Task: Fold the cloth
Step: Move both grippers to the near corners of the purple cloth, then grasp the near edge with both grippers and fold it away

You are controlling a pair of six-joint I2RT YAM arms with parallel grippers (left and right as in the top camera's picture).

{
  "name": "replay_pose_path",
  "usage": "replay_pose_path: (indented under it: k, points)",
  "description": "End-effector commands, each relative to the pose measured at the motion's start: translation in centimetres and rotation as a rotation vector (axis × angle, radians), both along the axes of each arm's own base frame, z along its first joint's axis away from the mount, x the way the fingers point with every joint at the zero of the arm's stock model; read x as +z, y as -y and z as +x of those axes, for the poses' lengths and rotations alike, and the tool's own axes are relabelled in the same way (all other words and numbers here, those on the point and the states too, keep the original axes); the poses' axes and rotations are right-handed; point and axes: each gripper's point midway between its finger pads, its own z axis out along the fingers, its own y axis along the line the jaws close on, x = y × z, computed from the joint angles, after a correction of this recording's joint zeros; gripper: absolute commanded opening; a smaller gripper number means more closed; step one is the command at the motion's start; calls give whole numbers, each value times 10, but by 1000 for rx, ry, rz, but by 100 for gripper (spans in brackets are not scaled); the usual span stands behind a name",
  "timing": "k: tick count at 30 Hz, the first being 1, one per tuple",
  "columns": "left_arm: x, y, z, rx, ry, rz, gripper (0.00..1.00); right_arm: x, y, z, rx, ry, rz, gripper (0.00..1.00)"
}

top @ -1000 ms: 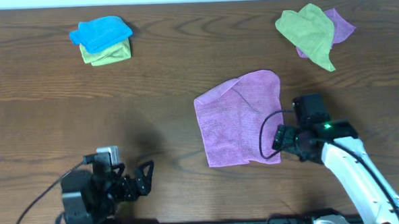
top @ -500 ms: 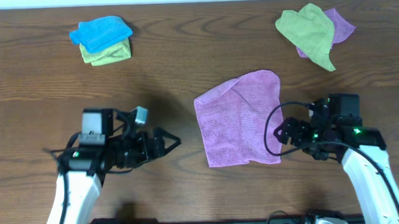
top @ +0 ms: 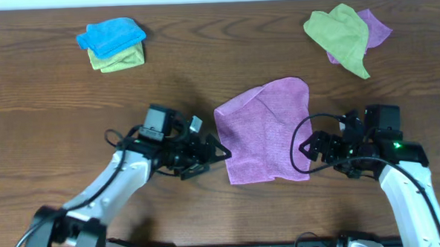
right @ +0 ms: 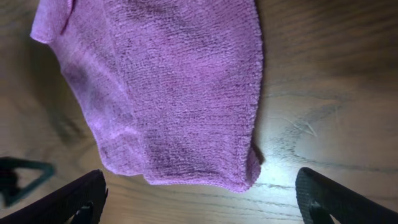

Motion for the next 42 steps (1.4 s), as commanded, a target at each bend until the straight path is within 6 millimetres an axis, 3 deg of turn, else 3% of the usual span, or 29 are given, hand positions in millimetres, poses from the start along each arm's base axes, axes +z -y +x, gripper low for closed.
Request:
replay_pose_path:
  k: [1,8,16,26,27,32,33,34,35,36,42]
  points:
    - [-18,4,-3,27,-76,46,95,7,-2,3,13,30,20,97]
    - [-45,20,-3,64,-168,74,95,10,-7,3,19,33,54,98]
    - [-60,42,-9,64,-216,76,95,11,-9,3,13,31,71,98]
    - [-80,46,-14,71,-208,145,100,14,-15,1,17,26,109,99]
    - [-81,47,-13,69,-204,143,93,14,-15,1,17,25,109,99]
    - [-95,49,-17,55,-219,157,77,13,-15,-1,16,15,111,99]
    - [-99,48,-19,52,-227,164,67,13,-15,-1,17,14,111,99]
    - [-102,47,-19,52,-233,168,38,13,-15,-3,16,8,111,99]
    - [-102,47,-19,44,-224,166,18,12,-15,-3,20,7,110,99]
    - [-101,48,-19,35,-212,158,6,12,-15,-3,23,7,109,99]
    - [-89,46,-11,-3,-181,87,6,3,-13,-9,32,-10,82,99]
